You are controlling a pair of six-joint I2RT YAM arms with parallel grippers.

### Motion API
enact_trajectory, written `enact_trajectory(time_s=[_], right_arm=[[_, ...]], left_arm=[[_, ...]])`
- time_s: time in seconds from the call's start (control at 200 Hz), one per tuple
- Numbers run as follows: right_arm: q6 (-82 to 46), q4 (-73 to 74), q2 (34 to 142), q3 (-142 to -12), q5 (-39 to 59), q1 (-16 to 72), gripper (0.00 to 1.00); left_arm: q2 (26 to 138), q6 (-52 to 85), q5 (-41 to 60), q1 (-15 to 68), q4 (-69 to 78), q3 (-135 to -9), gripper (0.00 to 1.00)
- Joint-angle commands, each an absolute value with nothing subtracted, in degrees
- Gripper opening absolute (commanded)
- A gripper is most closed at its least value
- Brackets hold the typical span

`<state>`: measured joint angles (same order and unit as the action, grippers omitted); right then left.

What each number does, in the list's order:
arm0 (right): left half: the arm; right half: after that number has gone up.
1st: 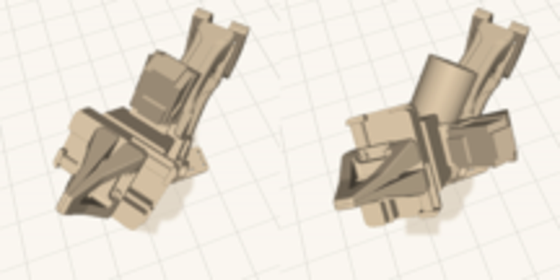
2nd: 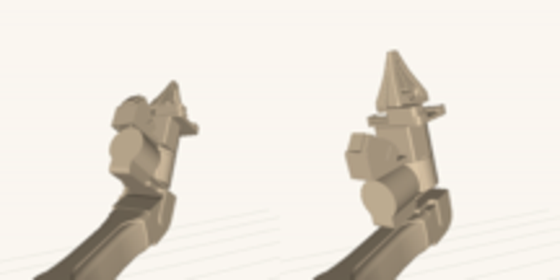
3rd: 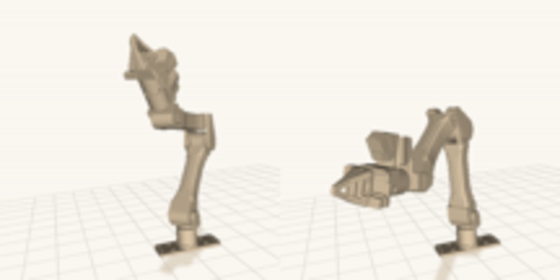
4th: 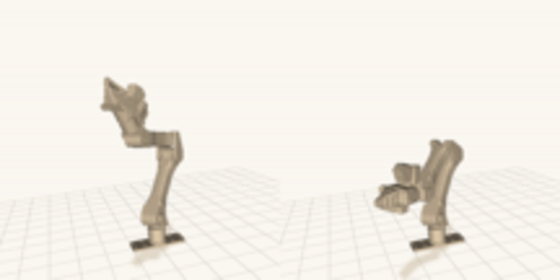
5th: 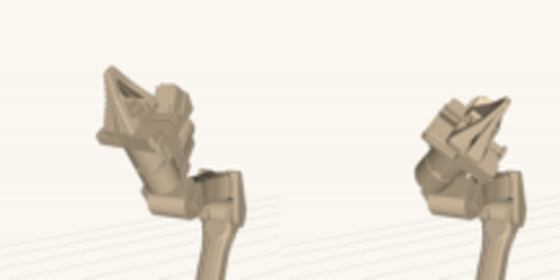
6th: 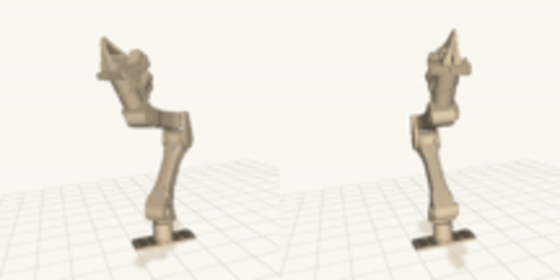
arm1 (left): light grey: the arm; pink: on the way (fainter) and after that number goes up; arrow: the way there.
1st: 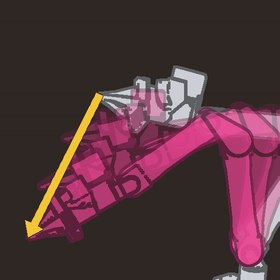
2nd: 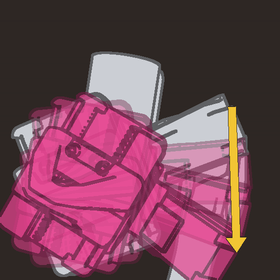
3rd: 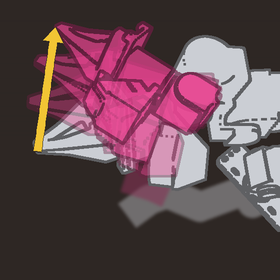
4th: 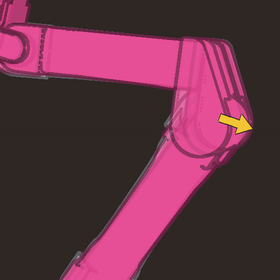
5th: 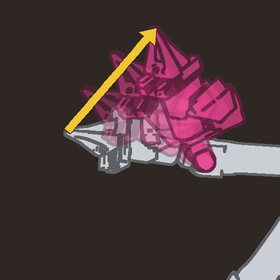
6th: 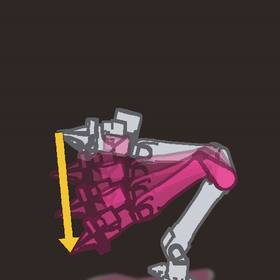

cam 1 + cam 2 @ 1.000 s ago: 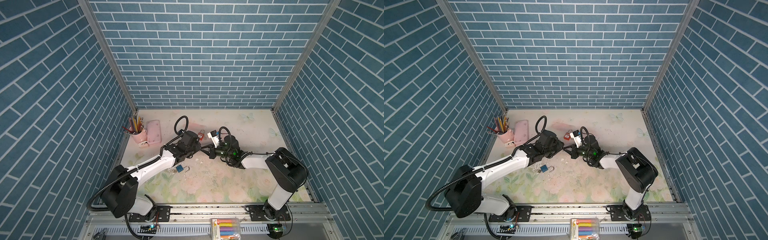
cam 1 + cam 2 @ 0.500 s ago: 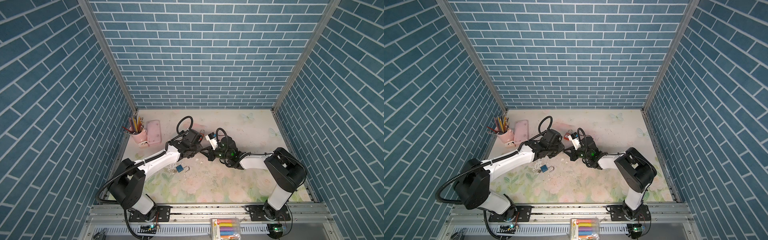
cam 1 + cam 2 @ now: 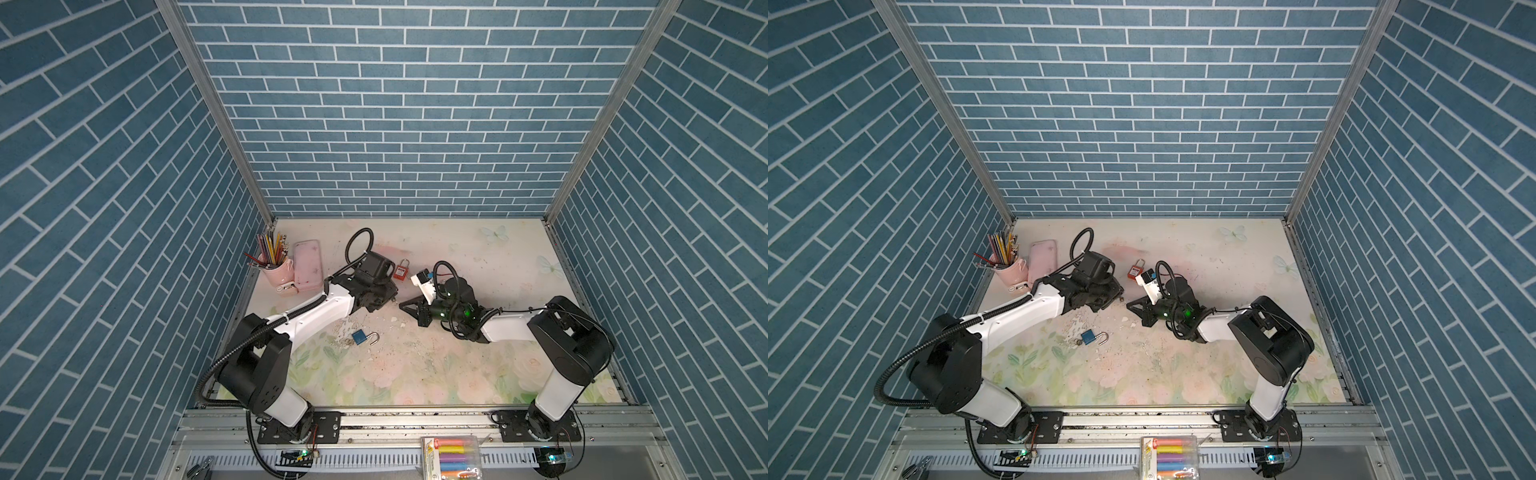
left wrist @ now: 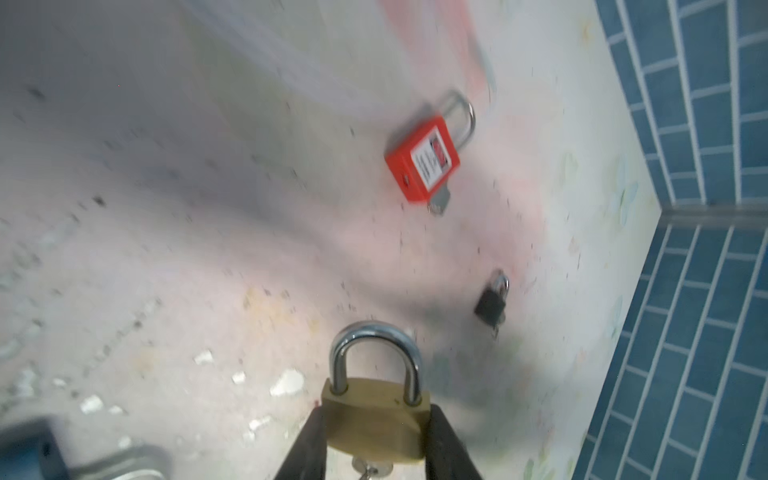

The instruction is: Lock with the key

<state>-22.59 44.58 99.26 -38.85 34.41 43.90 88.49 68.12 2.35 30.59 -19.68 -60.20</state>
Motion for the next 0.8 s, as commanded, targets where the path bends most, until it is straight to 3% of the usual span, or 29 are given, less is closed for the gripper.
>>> enact_trajectory(time_s=[0.0,0.315,0.435,0.545,0.795], right_arm=[[-20.8,47.9,97.8,-35.4,39.1,44.5,0.00],[-26.0,51.4,94.6,-33.5,36.0,43.0,0.00],[-26.2,55.9,93.2,-34.5,33.1,42.7,0.22],[-27.2,59.1,93.6,-35.7,31.3,42.5,0.34],[-32.1,62.4,97.8,-38.6,31.5,42.5,0.43]], left_arm=[[84.4,67.8,-3.6,24.9,-19.0,-62.1,0.00],[81.9,67.2,0.7,21.9,-19.6,-61.5,0.00],[81.5,69.5,5.3,22.2,-18.6,-58.8,0.00],[80.8,72.8,9.4,22.7,-16.0,-55.4,0.00],[82.4,81.9,21.0,24.2,-5.2,-47.5,0.00]])
